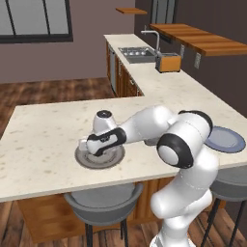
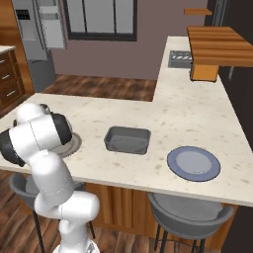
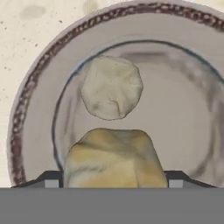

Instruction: Place two dumplings into each of the tupperware containers and then place the containers in the fridge.

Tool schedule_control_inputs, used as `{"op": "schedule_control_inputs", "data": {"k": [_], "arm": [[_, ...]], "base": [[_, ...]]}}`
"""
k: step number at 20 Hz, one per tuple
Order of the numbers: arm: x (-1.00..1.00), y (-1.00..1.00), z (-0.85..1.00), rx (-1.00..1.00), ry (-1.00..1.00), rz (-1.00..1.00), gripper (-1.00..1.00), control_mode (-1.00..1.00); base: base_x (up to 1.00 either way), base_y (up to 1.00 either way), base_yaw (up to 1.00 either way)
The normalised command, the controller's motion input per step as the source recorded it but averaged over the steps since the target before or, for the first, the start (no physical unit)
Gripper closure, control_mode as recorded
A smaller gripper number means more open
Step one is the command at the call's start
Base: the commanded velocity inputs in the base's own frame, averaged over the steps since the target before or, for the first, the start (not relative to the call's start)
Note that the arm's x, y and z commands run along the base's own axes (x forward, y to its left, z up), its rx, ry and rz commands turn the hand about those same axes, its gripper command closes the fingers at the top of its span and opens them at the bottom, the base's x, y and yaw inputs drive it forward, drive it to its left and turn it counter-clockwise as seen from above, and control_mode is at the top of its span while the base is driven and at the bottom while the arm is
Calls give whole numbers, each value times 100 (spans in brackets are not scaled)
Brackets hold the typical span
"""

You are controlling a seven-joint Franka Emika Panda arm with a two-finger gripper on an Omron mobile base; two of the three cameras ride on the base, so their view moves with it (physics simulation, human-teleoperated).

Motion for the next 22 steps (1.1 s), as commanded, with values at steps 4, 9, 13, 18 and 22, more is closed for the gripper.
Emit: {"op": "schedule_control_inputs", "data": {"k": [4,9,13,18,22], "arm": [[3,-89,47,0,11,0,100,-100],[22,-99,30,0,13,0,100,-100],[18,-91,16,0,6,1,100,-100],[9,-67,0,-2,-1,10,100,-100],[1,-67,0,-2,-7,16,100,-100]], "base": [[0,0,0],[0,0,0],[0,0,0],[0,0,0],[0,0,0]]}}
